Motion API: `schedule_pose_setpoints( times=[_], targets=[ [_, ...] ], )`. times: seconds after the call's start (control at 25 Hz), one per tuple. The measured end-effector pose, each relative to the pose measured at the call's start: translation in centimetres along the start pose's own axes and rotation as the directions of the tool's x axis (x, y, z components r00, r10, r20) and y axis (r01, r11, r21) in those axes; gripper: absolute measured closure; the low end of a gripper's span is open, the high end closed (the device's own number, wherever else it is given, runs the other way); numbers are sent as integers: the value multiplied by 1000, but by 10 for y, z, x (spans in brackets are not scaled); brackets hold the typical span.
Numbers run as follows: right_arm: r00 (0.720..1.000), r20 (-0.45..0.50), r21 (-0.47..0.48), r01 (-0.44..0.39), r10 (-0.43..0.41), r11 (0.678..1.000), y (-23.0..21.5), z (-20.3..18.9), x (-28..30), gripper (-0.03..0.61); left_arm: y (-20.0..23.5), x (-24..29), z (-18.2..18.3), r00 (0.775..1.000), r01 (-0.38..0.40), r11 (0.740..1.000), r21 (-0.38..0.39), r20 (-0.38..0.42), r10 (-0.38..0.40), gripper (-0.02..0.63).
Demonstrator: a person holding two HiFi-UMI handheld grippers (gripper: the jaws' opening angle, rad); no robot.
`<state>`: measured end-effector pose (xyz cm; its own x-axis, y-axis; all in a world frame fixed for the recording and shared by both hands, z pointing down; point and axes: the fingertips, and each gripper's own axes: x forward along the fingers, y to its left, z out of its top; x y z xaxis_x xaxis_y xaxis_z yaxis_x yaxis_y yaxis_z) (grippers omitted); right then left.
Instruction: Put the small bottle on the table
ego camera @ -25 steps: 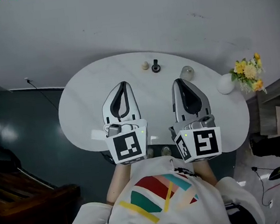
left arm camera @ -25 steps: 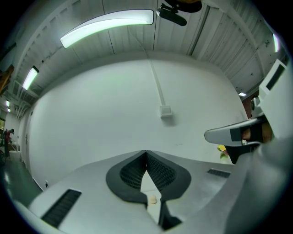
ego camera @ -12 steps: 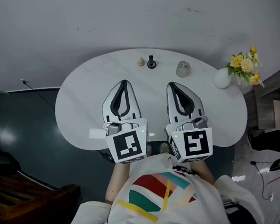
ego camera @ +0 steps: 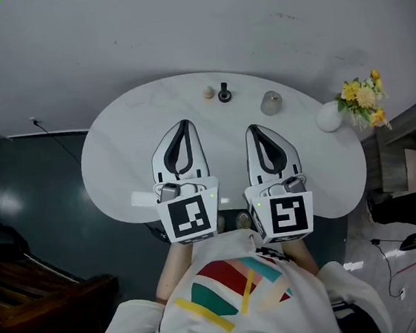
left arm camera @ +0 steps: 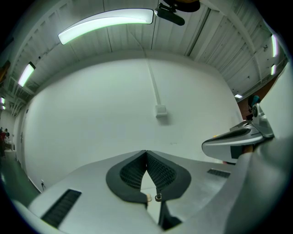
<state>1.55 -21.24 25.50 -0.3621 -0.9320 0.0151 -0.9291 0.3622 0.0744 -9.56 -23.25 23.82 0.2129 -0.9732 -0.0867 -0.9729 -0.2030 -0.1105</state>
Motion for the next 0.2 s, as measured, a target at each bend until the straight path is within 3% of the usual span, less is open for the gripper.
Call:
schedule_pose_setpoints(
  times=[0.2],
  targets=[
    [1000,5,-1,-7,7,1000,3,2,0,568,2,-1,3,1000,4,1000,14,-1,-4,597]
  ],
)
